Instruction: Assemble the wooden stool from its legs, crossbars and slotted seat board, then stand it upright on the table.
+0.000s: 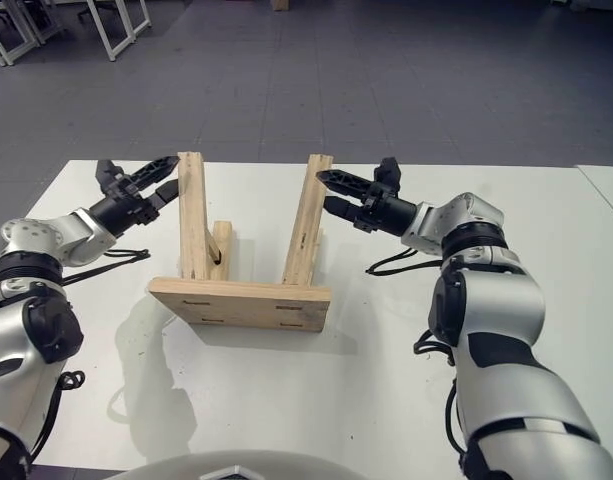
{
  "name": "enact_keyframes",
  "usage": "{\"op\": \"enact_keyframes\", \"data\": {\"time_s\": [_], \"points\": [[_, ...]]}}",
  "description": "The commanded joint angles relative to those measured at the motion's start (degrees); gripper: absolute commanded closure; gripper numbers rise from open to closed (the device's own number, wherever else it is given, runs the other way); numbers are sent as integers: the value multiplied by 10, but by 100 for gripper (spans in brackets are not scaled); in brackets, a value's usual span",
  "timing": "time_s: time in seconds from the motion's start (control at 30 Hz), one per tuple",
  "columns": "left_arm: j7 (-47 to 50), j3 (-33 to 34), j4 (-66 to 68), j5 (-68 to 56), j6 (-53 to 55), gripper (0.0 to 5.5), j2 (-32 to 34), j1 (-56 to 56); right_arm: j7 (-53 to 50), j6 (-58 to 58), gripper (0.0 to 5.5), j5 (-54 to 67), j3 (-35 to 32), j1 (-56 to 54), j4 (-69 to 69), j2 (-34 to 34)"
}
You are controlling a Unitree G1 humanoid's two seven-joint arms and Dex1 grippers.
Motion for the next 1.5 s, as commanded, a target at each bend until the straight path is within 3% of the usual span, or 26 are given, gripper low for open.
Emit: {"op": "enact_keyframes", "data": {"time_s": [0.03,0.2,0.37,0.53,0.7,0.83,1.17,1.4,1.5], "points": [[-6,33,-13,-9,13,290,45,-27,7,-2,75,-24,-9,-2,-12,-26],[-13,17,-43,11,25,290,57,-17,46,5,75,-77,30,8,-29,-57],[-82,-72,-250,48,17,290,90,113,97,-57,75,-135,90,56,-105,-102],[-174,-105,-572,117,-184,290,112,431,105,-267,75,-172,122,236,-329,-135],[-233,-136,-668,172,-330,290,107,597,193,-337,75,-166,156,356,-477,-216],[-227,-171,-688,183,-369,290,87,604,203,-325,75,-125,194,400,-577,-243],[-225,-225,-633,220,-416,290,92,541,141,-272,75,-110,224,418,-671,-166],[-251,-257,-597,227,-435,290,90,499,102,-303,75,-126,240,430,-678,-141],[-266,-279,-583,233,-443,290,86,479,92,-310,124,-128,248,422,-672,-129]]}}
